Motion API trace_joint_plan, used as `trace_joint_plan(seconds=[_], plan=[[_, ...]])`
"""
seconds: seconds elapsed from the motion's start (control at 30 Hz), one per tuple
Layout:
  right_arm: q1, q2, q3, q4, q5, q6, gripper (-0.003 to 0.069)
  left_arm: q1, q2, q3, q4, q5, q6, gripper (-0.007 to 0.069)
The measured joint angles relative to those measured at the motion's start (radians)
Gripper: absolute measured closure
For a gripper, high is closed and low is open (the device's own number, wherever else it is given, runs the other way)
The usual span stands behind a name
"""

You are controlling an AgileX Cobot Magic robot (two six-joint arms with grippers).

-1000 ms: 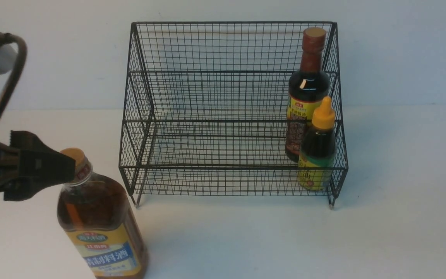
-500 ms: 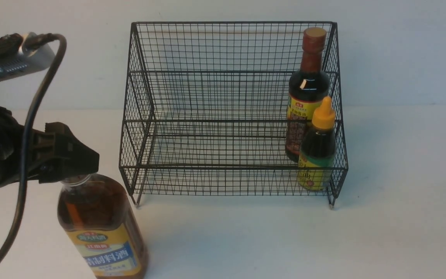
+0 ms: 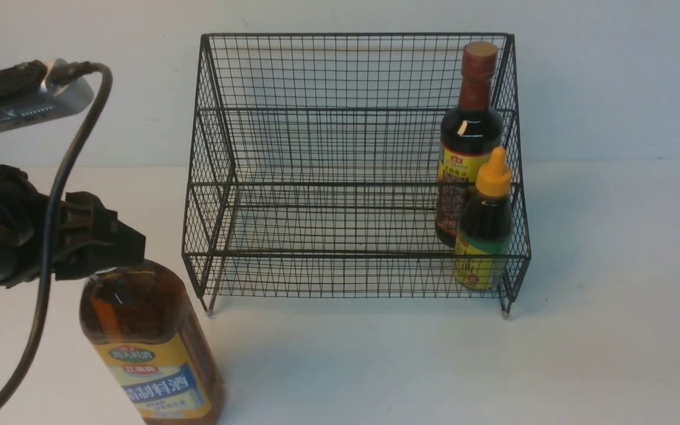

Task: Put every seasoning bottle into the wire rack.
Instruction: Use the left arm to grab the condiment bottle closest to it, then use the left arm to put the condiment bottle back on the shelf

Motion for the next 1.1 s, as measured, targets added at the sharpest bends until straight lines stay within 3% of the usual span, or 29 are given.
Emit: trace_joint_plan(seconds=[0.17,0.4,0.77,1.1], plan=[[0.000,0.000,0.000,0.000,0.001,0.000,0.0674,0.000,-0.030,-0.035,0.051,0.079,-0.006,0.0302],[0.000,0.000,0.000,0.000,0.001,0.000,0.0674,0.000,-0.038,-0.256,0.052,0.263,-0.044,0.0302],[0.000,-0.002,0.000,0.000,0.002,0.000,0.0674,0.000,0.021,-0.518,0.072,0.291,-0.068,0.0302],[0.000,-0.002,0.000,0.000,0.002,0.000,0.0674,0.000,0.260,-0.903,0.053,0.378,-0.113,0.0302]])
